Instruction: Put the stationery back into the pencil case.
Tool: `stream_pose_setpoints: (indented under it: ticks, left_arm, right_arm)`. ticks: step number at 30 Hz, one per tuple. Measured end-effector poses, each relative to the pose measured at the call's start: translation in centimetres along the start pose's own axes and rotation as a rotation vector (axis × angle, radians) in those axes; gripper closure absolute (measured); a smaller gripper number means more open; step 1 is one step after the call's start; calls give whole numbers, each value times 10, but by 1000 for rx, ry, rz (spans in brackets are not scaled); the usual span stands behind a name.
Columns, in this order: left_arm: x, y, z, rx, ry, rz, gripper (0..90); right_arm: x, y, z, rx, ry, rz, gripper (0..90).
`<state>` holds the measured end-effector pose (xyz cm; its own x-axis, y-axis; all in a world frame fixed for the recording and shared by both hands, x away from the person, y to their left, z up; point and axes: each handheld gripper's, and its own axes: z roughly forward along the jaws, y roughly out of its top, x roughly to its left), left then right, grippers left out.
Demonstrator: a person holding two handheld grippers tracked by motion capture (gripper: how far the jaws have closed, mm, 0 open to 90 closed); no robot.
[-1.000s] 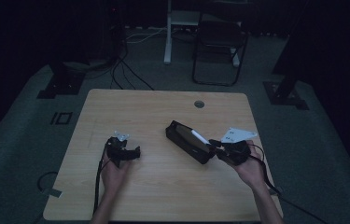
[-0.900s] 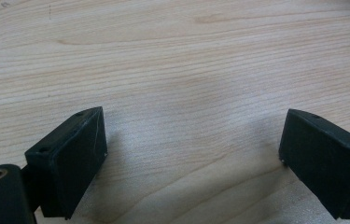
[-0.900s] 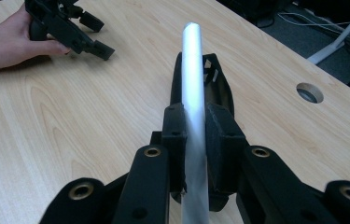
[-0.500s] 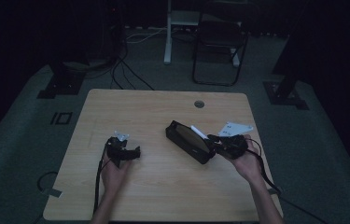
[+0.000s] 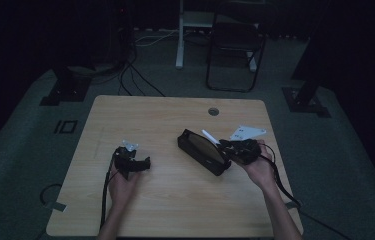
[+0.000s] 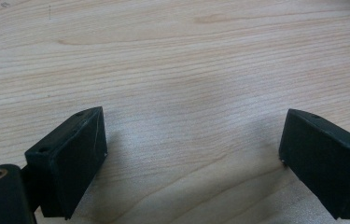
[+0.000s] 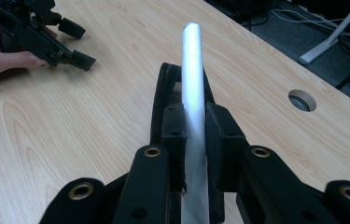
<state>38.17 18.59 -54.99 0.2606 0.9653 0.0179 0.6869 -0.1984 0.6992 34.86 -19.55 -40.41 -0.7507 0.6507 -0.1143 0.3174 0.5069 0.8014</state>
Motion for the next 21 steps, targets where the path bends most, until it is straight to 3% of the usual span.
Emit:
stream_pose_setpoints:
  ticks: [21]
  left_arm:
    - [0,0,0,1,-1,0,79]
  right_arm:
    - [-6,6,20,-2,1,18,789]
